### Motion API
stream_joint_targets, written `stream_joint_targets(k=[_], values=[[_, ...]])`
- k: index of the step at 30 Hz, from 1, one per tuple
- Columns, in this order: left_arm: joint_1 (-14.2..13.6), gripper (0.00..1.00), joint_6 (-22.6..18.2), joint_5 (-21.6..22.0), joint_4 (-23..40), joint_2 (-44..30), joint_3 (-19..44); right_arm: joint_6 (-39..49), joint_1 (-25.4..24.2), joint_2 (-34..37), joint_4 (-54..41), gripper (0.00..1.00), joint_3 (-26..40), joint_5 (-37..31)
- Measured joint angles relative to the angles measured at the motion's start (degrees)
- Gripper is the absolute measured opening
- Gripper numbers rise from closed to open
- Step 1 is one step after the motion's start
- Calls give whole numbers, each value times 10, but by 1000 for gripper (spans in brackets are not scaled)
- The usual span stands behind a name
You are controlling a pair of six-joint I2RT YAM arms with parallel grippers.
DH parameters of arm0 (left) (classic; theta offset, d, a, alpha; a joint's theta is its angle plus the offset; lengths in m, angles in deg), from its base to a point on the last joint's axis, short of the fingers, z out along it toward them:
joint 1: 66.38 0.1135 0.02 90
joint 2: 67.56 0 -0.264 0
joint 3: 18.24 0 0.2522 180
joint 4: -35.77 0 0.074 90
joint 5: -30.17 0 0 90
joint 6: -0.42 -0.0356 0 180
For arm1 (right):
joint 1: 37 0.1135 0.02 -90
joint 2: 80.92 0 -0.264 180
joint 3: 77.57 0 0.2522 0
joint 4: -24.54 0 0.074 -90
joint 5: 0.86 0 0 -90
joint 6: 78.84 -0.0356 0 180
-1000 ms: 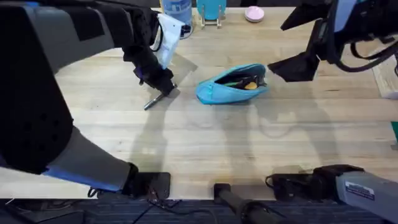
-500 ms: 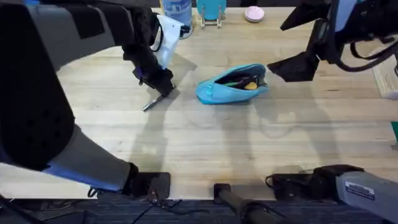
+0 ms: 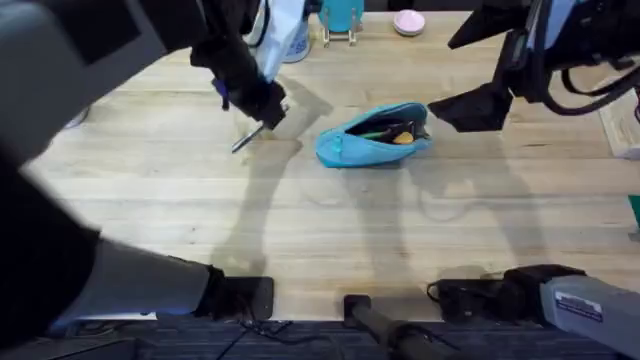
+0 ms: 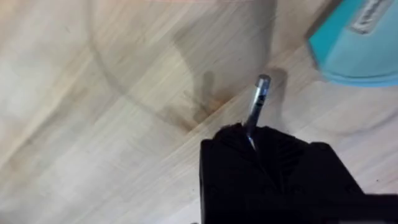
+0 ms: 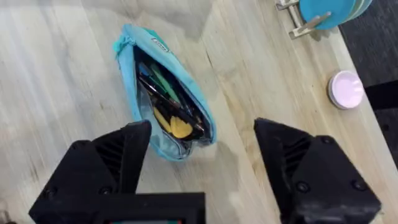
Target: Unzip the bag, pick up the pens from the table one at a time and place them inside, then zip the bag closed.
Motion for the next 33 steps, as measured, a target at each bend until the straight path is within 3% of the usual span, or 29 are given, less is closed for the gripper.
stream_joint_targets(k=[10, 18, 25, 33], values=[[-124, 41, -26, 0, -28, 59, 46, -27, -36, 0, -3, 997, 0, 0], [-201, 41, -28, -2, -126, 59, 51, -34, -56, -35, -4, 997, 0, 0], [-237, 41, -29, -40, -204, 59, 51, -35, -81, -56, -4, 998, 0, 0], [-241, 42, -38, -103, -222, 56, 51, -38, -93, -56, -4, 998, 0, 0]])
